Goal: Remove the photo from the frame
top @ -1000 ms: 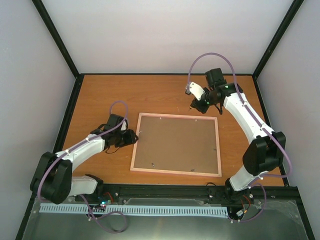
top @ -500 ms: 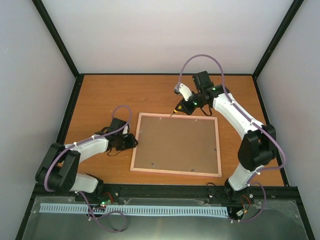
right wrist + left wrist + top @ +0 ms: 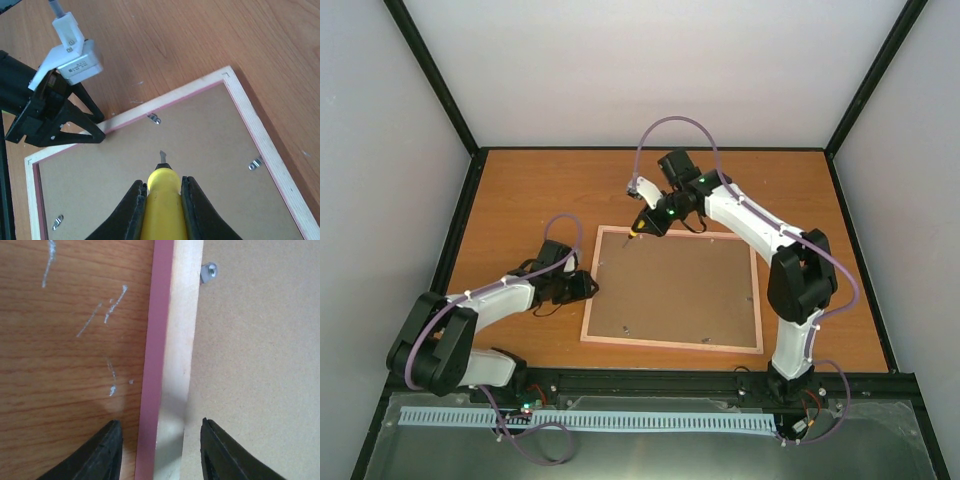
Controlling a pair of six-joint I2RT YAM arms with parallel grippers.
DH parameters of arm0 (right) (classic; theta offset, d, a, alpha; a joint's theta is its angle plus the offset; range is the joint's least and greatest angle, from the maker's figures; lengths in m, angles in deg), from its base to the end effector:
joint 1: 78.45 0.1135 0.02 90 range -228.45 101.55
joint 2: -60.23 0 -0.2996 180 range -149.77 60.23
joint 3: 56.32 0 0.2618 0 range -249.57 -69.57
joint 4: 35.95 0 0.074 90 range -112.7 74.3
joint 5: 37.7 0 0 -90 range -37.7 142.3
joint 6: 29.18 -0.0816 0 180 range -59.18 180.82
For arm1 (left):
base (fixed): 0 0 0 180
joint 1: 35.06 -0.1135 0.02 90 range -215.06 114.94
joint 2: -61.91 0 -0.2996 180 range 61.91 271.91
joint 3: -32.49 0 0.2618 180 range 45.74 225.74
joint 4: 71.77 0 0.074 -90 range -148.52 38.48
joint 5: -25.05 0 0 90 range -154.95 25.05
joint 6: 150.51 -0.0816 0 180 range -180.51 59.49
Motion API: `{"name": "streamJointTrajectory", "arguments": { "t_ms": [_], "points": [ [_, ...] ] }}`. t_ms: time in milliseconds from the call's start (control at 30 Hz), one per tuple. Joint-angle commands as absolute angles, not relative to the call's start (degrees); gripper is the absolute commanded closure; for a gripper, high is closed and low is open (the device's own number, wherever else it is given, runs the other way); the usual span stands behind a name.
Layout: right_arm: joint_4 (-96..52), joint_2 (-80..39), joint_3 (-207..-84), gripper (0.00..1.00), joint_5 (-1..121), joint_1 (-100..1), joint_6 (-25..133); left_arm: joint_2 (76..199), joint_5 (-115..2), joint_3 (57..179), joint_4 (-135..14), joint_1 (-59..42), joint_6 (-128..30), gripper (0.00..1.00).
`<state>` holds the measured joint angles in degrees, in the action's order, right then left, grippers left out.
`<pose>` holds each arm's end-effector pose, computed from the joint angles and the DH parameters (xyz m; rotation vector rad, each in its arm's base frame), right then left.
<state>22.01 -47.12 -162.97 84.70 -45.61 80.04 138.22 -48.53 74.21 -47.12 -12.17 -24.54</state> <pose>0.3505 0.2783 0.2742 -1.3055 2.1997 0.8203 0.2144 -0.1156 0.1251 -0.2029 2.7196 -0.7107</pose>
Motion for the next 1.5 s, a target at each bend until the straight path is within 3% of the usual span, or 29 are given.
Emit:
{"name": "streamJointTrajectory", "arguments": {
  "t_ms": [0, 400, 633, 1067, 1233, 1467],
  "points": [
    [20.6, -49.1, -165.5, 0.97, 85.1, -43.1, 79.7, 139.3, -50.3, 76.7, -45.2, -12.1, -25.6, 0.58],
    [19.7, -51.6, -166.8, 0.97, 84.6, -40.6, 78.8, 139.8, -49.2, 72.9, -47.4, -12.1, -24.8, 0.71],
    [19.7, -53.3, -167.5, 0.97, 85.0, -38.9, 78.8, 136.3, -47.9, 69.9, -47.7, -11.6, -22.5, 0.85],
    [19.7, -58.3, -170.1, 0.97, 85.1, -36.5, 79.5, 134.1, -47.3, 69.0, -47.8, -11.5, -21.8, 0.9],
    [20.3, -60.5, -172.1, 0.97, 86.2, -36.4, 78.8, 133.4, -48.0, 68.7, -47.7, -11.5, -21.6, 0.99],
    [20.9, -63.0, -173.8, 0.97, 86.6, -36.3, 78.0, 133.2, -48.1, 68.3, -47.8, -11.5, -21.4, 0.99]
  ]
}}
